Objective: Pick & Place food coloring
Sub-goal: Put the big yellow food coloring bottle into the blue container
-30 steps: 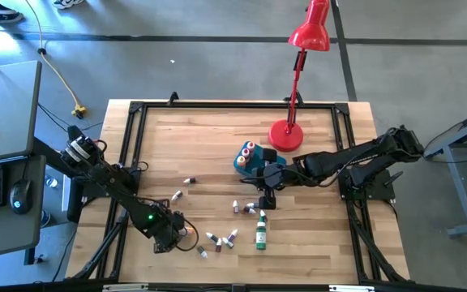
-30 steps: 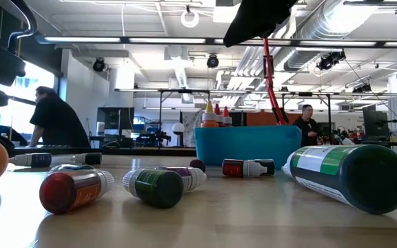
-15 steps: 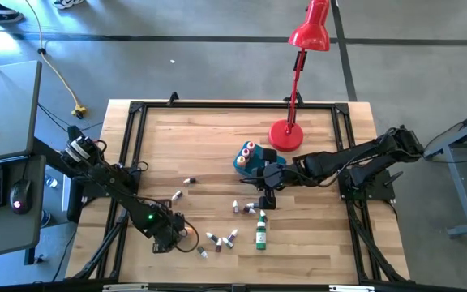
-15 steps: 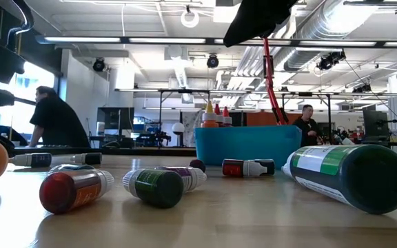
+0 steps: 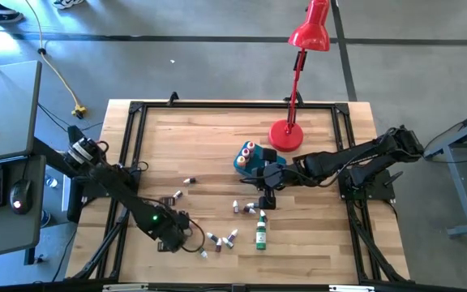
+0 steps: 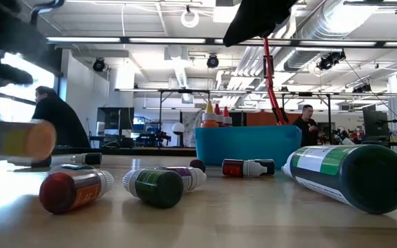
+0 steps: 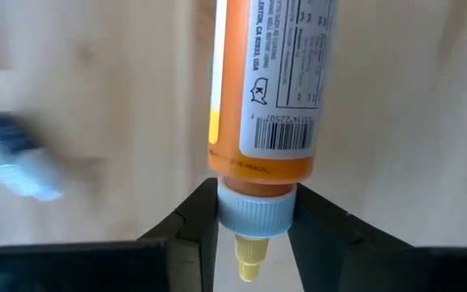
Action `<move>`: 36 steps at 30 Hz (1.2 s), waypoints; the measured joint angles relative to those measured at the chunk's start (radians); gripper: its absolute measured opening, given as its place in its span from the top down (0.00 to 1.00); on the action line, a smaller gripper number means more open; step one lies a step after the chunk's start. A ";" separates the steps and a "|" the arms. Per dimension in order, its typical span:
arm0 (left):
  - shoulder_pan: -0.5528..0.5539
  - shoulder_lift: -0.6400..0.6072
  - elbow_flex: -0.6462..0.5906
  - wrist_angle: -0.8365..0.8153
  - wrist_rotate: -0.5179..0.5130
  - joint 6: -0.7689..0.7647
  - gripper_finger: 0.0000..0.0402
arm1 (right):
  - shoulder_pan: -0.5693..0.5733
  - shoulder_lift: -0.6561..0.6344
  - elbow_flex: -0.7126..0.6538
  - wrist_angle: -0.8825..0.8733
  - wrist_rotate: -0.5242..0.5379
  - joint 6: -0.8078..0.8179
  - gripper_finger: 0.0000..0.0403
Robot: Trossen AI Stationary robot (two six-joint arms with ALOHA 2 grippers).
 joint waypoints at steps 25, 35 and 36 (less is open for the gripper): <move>0.459 -0.002 0.179 -0.053 -0.143 0.588 0.72 | 0.056 0.000 0.000 0.080 0.252 -0.236 0.74; 0.528 -0.002 0.179 0.049 -0.172 0.613 0.72 | 0.035 0.005 0.000 0.082 0.082 -0.104 0.76; 0.530 -0.002 0.179 0.061 -0.171 0.617 0.72 | 0.029 0.011 0.000 0.082 0.062 -0.090 0.75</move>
